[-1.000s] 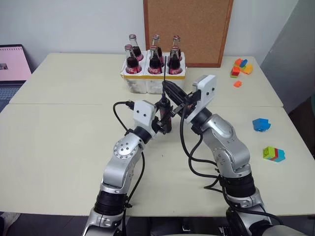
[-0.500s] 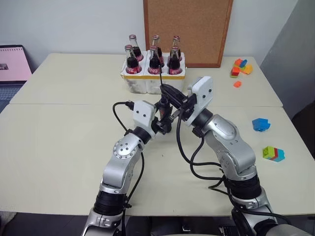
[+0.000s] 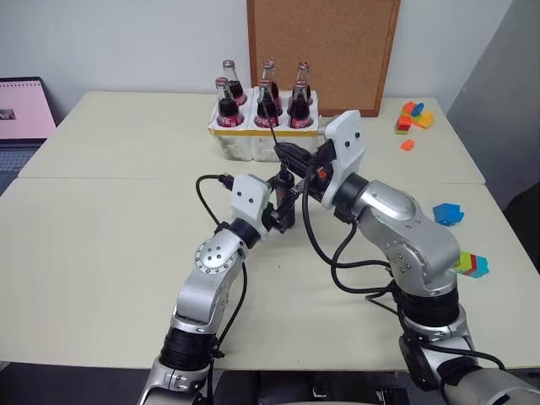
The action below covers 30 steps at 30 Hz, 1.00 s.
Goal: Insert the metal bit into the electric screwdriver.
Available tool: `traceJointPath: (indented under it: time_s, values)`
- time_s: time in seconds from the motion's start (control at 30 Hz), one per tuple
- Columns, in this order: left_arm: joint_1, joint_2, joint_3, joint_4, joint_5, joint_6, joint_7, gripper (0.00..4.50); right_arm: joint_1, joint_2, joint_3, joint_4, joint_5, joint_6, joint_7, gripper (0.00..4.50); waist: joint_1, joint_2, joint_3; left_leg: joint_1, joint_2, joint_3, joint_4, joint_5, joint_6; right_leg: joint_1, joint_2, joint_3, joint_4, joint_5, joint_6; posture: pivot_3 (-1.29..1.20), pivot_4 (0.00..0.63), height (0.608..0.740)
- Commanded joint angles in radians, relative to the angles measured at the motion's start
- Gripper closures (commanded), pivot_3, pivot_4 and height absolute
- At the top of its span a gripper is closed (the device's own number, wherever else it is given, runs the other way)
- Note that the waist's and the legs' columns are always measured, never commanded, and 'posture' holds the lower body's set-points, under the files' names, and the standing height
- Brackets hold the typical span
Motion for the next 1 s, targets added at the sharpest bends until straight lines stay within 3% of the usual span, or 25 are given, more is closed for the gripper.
traceJointPath:
  time_s: [0.03,0.3,0.77,1.0]
  values:
    - [-0.014,-0.009,0.006,-0.003,0.002,-0.006,0.01,2.84,0.032,-0.023,0.029,0.002,0.006,0.002,0.033,4.5,0.0,0.0,0.0,0.0,0.0,0.0,0.0,0.0,0.0,0.0,0.0,0.0,0.0,0.0,0.0,0.0,0.15,0.74]
    - [-0.024,-0.014,0.017,0.005,0.001,-0.002,0.015,2.84,0.066,-0.026,0.034,0.016,0.002,-0.052,0.043,4.5,0.0,0.0,0.0,0.0,0.0,0.0,0.0,0.0,0.0,0.0,0.0,0.0,-0.001,0.0,0.0,0.0,0.15,0.74]
    - [-0.017,-0.008,-0.002,0.006,0.016,-0.027,-0.005,2.84,0.005,-0.024,0.003,0.001,0.064,0.147,0.016,4.5,0.0,0.0,0.0,-0.001,0.0,0.0,0.0,0.0,0.0,0.0,0.0,0.0,-0.001,0.0,0.0,0.0,0.15,0.74]
    - [-0.019,-0.009,-0.001,0.009,0.017,-0.029,-0.005,2.84,-0.004,-0.033,0.002,-0.011,0.071,0.15,0.019,4.5,-0.001,0.0,0.0,-0.001,0.0,0.0,-0.001,0.0,0.0,0.0,0.0,-0.001,-0.001,0.0,0.0,0.0,0.15,0.74]
